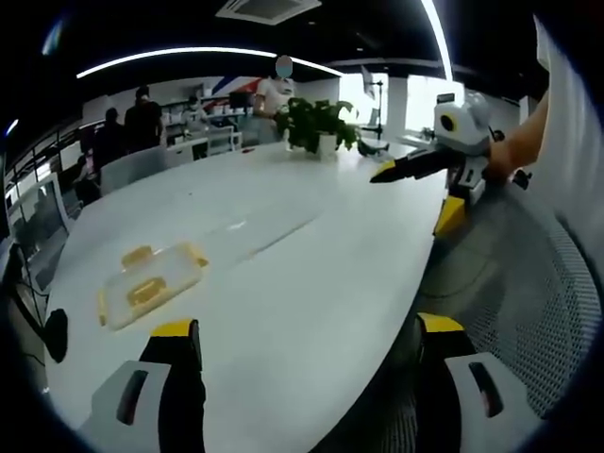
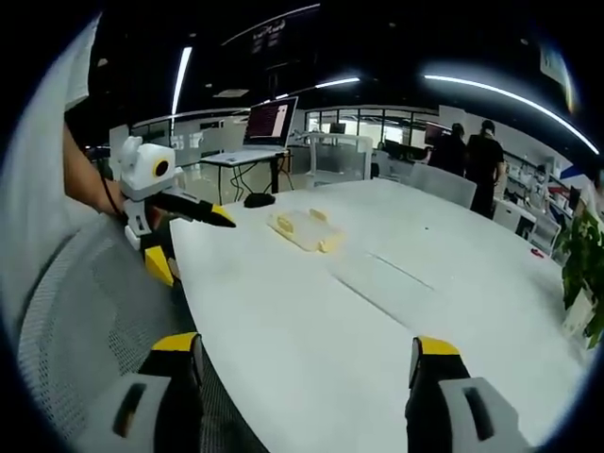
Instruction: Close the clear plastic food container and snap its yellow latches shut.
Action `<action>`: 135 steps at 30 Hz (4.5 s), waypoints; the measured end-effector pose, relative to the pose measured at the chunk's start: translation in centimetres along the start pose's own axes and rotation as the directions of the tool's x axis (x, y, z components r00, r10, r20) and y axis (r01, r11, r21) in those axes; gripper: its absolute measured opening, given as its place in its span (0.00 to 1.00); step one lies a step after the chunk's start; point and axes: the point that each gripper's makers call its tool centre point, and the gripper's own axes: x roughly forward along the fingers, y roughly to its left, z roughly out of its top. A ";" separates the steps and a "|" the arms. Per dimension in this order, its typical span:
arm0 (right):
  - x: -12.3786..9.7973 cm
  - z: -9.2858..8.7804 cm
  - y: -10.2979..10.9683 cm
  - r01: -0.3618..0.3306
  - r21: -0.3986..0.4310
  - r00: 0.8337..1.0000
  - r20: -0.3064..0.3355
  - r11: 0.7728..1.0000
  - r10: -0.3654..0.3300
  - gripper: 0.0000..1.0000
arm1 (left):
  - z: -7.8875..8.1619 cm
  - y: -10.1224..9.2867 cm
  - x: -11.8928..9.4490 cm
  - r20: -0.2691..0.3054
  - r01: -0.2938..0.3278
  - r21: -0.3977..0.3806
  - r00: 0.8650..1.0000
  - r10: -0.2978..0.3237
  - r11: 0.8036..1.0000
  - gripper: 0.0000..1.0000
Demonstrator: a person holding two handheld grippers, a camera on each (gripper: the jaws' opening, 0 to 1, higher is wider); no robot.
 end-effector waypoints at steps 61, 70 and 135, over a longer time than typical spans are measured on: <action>4.0 2.5 1.1 -0.120 -0.122 0.993 -0.034 0.985 0.117 0.83 | 0.0 2.3 0.3 -0.076 0.068 0.093 0.995 -0.061 0.993 0.85; 5.2 3.3 1.2 -0.131 -0.124 0.991 -0.025 0.984 0.129 0.83 | -0.3 3.3 0.2 -0.104 0.079 0.108 0.992 -0.068 0.991 0.84; 14.5 6.6 -1.0 -0.246 -0.159 0.969 -0.030 0.956 0.245 0.81 | -3.2 13.5 -1.0 -0.244 0.038 0.153 0.970 0.001 0.988 0.81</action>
